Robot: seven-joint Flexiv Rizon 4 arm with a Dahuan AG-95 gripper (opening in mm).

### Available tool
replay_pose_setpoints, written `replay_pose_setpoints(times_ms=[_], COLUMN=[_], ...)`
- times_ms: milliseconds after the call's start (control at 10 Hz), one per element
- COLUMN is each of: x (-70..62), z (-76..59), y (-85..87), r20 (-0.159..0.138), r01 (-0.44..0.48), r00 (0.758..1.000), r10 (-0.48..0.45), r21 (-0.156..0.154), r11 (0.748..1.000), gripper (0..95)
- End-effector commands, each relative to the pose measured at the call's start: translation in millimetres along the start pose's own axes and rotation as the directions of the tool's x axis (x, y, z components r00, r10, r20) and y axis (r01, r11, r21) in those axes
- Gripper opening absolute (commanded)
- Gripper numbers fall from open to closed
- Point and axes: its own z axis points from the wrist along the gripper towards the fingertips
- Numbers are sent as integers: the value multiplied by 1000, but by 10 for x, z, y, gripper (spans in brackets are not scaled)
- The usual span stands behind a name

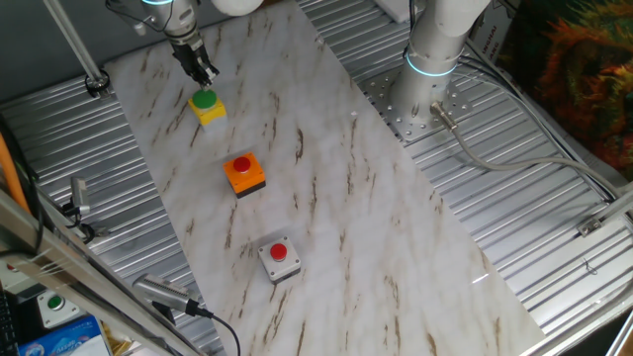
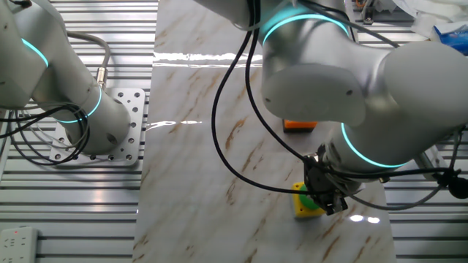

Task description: Press three buttons from left to right in sequence

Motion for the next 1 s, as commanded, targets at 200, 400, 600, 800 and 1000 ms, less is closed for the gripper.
replay_pose_setpoints(times_ms=[200, 400, 600, 800, 1000], x=[-8, -7, -9, -9, -6], z=[-1, -10, -10, -10, -4], y=[-4, -6, -6, -6, -4], r20=[-4, 3, 3, 4, 18], r01=[-1, 2, 1, 0, -3], r00=[1000, 1000, 1000, 1000, 1000], r10=[1, -2, -1, 0, 4], r21=[-4, -6, -7, -7, -18], r11=[1000, 1000, 1000, 1000, 1000], gripper=[0, 0, 0, 0, 0])
